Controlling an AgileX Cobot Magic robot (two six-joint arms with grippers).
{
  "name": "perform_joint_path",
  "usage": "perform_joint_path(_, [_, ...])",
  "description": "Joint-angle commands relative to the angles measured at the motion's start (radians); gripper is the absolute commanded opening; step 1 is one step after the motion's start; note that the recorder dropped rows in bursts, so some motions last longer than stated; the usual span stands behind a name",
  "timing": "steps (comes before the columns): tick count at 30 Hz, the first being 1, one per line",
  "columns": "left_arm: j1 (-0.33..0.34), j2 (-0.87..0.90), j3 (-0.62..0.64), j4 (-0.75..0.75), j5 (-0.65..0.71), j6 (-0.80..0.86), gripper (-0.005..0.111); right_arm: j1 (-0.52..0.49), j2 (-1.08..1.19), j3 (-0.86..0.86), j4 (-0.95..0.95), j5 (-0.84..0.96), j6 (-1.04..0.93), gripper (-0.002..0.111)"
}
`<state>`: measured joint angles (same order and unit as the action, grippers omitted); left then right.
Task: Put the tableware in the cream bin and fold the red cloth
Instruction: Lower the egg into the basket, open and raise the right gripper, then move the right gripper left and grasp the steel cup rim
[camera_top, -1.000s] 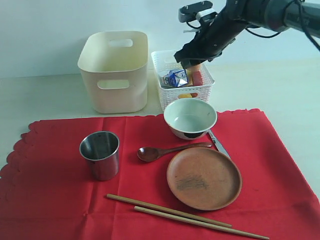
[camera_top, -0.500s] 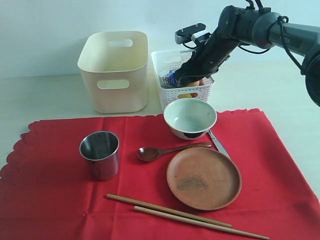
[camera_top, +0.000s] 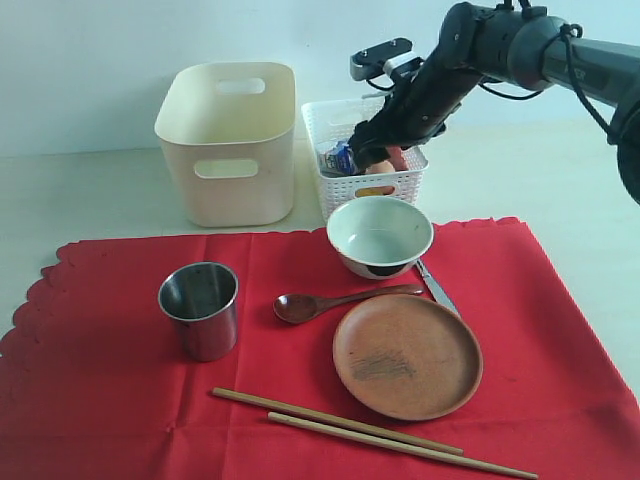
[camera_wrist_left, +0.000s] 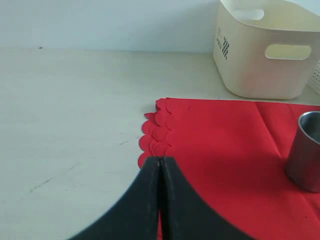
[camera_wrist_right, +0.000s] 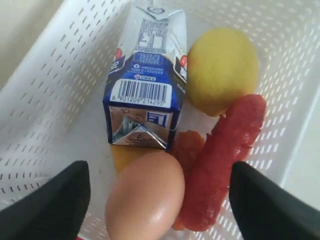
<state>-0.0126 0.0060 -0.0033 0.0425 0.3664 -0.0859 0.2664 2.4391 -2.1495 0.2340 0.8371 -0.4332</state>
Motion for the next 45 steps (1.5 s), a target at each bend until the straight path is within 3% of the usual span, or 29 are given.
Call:
perform_joint_path(1, [0.003,-0.006,0.003,-0.003,-0.013,0.003,0.0,-0.002,-0.053,-0.01,-0.007,0.03,-0.01,0.074])
perform_joint_path(20, [0.003,-0.006,0.003,-0.003,-0.013,0.003,0.0,-0.002,-0.165,-0.01,-0.003,0.384,-0.008,0.071])
perform_joint_path(35, [0.003,-0.006,0.003,-0.003,-0.013,0.003,0.0,0.01,-0.241,0.001,0.235,0.384,0.039,0.064])
perform_joint_path(45, [0.003,-0.006,0.003,-0.003,-0.013,0.003,0.0,0.148,-0.357,0.117,0.221,0.384,-0.043,0.064])
